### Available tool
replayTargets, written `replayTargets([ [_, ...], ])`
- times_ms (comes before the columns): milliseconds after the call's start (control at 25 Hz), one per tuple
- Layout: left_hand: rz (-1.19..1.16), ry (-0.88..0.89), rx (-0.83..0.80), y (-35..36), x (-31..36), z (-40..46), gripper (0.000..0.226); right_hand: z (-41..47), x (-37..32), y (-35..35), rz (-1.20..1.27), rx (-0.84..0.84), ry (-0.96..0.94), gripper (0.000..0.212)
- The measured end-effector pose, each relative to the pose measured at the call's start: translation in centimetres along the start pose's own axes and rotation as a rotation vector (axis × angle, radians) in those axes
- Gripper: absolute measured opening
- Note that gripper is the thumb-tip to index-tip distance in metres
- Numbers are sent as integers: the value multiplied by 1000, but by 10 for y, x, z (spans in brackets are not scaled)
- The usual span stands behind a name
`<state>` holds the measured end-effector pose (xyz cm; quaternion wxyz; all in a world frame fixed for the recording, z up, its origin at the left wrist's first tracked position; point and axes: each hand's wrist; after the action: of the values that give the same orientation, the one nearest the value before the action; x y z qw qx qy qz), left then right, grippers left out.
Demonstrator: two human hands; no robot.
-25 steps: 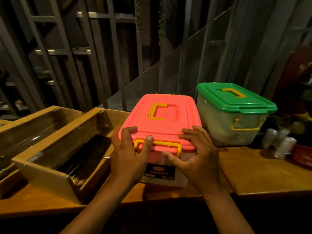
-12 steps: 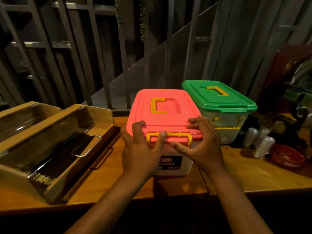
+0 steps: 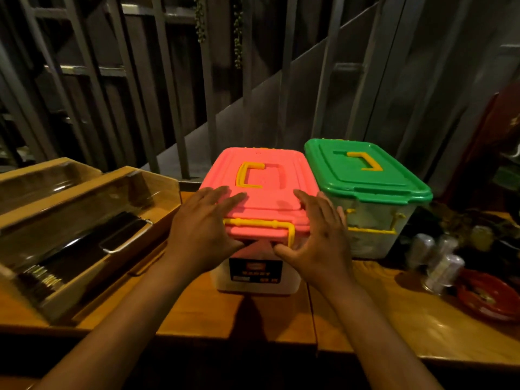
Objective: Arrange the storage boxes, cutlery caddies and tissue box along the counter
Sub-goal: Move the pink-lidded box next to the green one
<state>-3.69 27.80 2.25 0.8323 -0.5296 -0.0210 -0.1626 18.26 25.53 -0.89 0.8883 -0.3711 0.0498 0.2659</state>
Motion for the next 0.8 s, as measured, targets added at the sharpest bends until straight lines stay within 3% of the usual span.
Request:
replayTargets([
  [80, -15, -24, 10, 9, -1, 7, 90, 7, 8, 1, -66, -71, 2, 96],
  [200, -23, -11, 33, 18, -3, 25, 88, 24, 16, 7, -182, -120, -10, 90],
  [800, -33, -4, 30, 57, -22, 108, 88, 83, 35, 48, -465, -209, 82, 88],
])
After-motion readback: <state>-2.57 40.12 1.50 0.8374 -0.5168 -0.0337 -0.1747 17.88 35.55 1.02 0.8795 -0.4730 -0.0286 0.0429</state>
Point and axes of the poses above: each hand's wrist, its own z-axis towards the middle knuckle, its own y-axis out of the palm, x = y × z, and after that the axes turned 8 degrees about -y, right-handed
